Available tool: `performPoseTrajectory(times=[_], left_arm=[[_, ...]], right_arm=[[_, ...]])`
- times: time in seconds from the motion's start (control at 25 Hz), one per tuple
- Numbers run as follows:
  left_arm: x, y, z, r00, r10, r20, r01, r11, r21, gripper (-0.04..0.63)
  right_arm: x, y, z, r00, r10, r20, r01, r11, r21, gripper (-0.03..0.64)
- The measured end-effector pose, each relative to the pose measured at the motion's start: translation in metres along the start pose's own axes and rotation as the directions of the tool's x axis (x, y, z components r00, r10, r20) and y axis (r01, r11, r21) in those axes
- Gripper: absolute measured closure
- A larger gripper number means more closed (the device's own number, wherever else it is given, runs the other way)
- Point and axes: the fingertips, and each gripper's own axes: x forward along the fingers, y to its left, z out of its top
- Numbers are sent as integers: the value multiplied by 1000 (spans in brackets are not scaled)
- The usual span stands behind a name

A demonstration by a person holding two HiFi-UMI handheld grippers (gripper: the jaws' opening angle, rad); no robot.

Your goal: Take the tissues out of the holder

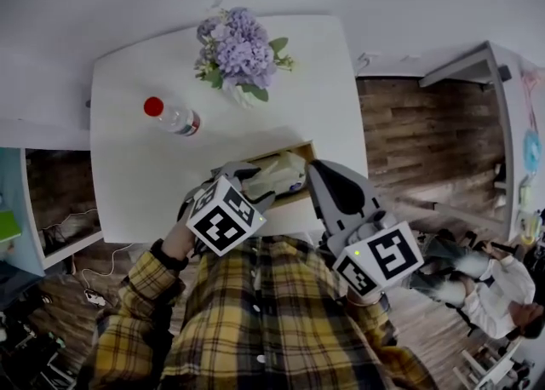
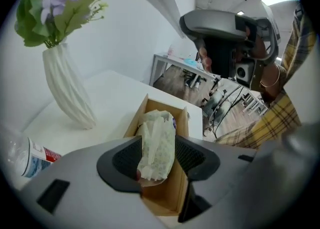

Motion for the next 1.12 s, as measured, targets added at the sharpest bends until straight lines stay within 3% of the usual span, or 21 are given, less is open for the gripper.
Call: performPoseTrajectory(times=[0.24, 0.56, 0.92, 1.12], left_arm=[[22, -1, -14, 993, -12, -114, 22, 996, 85, 400], [45, -8, -24, 979, -58, -193, 79, 992, 100, 400], [64, -1, -28, 965, 24, -262, 20, 986, 164, 400], [70, 1, -29, 950, 61, -306, -10, 986, 164, 403]], right_arm=[[-6, -7, -4, 1000, -19, -2, 19, 1000, 16, 604], [-12, -12, -8, 999, -32, 0, 32, 998, 50, 604], [-12, -14, -8, 999, -37, -14, 38, 998, 52, 604], [-9, -16, -7, 999, -31, -20, 32, 998, 50, 604]])
